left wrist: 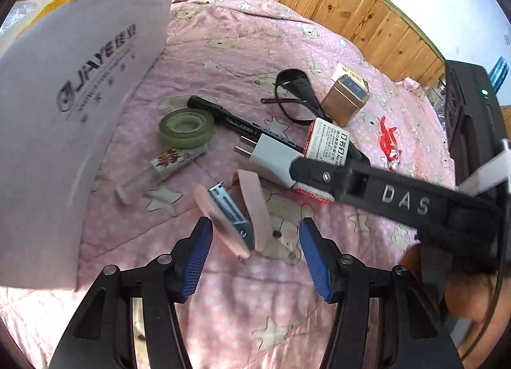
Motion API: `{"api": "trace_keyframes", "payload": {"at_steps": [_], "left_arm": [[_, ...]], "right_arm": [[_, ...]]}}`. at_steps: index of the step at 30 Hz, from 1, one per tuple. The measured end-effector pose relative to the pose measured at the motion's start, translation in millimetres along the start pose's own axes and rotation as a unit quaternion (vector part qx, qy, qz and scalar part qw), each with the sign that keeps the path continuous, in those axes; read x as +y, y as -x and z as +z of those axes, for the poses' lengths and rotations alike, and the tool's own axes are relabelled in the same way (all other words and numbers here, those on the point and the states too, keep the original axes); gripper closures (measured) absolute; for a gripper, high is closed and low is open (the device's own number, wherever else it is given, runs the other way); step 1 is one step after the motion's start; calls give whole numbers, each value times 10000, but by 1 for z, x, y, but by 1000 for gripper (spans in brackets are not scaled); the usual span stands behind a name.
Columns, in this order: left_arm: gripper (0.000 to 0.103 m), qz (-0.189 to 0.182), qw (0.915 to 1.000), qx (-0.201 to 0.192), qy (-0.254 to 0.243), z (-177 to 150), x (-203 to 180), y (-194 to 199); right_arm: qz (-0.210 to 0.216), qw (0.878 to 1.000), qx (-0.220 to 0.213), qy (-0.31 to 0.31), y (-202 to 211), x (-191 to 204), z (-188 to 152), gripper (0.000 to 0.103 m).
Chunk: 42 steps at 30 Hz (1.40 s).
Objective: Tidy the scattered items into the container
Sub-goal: 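Lift the stapler with the left tool while the right tool grasps the red-white staples box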
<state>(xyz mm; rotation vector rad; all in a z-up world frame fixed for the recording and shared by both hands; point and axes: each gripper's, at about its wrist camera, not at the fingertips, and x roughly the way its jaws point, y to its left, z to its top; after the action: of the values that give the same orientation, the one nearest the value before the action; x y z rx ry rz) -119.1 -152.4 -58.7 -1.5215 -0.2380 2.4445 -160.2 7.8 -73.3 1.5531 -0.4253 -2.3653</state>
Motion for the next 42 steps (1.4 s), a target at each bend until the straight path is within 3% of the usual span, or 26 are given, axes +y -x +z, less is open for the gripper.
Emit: {"api": "trace_keyframes", "payload": {"at_steps": [3,5,10,12,13,14,16,17,19,24,42], "left_arm": [[45,102,9997,-13,-217,3,-8,-3],[58,109,9995,-36,-311,5,-5,-2],[60,-82,9997,-2,-244,2,10,5],[61,-110,9997,-23,-217,0,9,2],[61,-136,9997,-48,-212,-2,10,3],[60,-155,9996,-66,-223,-4,11,4],[60,-116,9995,-75,-282,-3,9,2],[60,-75,9995,-76,-311,-2,7,2],[59,10,9992,-109,-375,0,4,1],[62,-15,9987,-150,-481,2,0,5],[62,-383,9977,-533,-166,1,6,59]], "right_arm": [[-42,9999,-96,74,14,-4,-3,82],[-37,9999,-145,45,25,-9,-5,85],[93,9999,-59,9,33,-11,-12,86],[112,9999,49,93,26,-8,-12,83],[113,9999,93,88,22,-9,-12,78],[114,9998,127,80,18,-8,-12,64],[72,9999,128,69,9,-6,-11,60],[77,9998,118,103,8,-4,-11,61],[117,9998,46,183,7,1,-11,86],[233,9993,-117,253,25,8,-13,87],[388,9986,-322,129,67,15,-25,88]]}}
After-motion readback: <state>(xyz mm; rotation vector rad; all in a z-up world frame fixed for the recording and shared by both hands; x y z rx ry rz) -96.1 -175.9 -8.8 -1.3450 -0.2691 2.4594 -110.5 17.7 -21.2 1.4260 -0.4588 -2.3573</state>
